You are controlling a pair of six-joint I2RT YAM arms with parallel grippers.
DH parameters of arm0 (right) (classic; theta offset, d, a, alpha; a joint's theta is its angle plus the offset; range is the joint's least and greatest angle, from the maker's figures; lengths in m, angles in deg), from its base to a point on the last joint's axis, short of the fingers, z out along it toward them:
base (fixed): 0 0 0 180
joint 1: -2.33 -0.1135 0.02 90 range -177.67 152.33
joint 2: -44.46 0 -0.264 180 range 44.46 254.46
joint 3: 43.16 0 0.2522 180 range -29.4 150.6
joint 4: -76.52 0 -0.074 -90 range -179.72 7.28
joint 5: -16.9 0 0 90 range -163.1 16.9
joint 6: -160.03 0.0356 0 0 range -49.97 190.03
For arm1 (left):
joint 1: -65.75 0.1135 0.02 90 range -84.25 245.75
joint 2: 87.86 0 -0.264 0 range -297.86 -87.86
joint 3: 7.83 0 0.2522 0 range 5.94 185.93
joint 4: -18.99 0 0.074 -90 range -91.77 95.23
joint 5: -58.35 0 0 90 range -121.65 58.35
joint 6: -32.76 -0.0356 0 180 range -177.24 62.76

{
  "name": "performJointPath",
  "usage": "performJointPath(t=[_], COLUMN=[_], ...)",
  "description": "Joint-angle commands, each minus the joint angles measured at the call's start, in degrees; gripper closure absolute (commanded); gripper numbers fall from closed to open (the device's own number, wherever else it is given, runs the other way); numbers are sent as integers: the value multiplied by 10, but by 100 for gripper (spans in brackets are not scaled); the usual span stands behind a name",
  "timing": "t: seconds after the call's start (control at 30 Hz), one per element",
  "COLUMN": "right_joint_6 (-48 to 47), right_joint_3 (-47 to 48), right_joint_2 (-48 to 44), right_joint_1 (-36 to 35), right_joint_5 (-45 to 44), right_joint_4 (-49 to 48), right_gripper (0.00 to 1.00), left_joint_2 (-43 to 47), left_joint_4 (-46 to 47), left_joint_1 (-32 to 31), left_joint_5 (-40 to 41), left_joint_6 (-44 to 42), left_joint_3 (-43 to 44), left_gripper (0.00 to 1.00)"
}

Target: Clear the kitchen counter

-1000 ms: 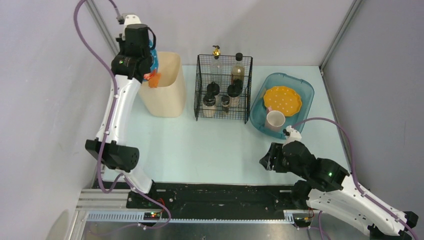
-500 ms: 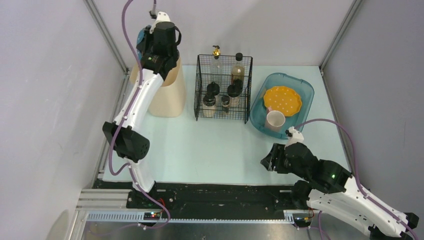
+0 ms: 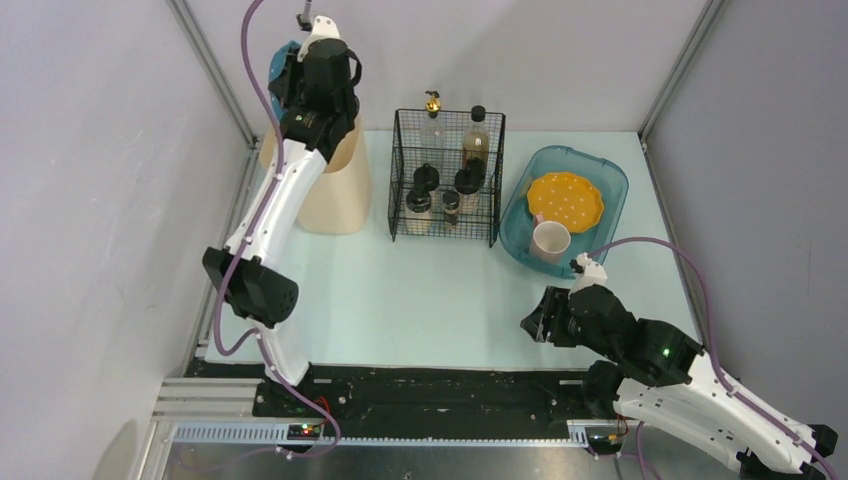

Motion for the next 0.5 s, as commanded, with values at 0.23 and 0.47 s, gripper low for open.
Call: performJointPath(t=[0.23, 0.47], right_joint_6=[-21, -40], right_joint_3=[7, 33], right_joint_2=[5, 19], right_joint_1=[-2, -2], right_joint_5=[5, 10], right_joint_4=[-48, -59], right_gripper=[41, 41], left_joint_2=[135, 180], left_joint_4=[-74, -170], left_joint_1=[-4, -4], left_joint_5=[-52, -201], left_joint_6=[156, 299], left_joint_3=[27, 9], left_gripper=[100, 100])
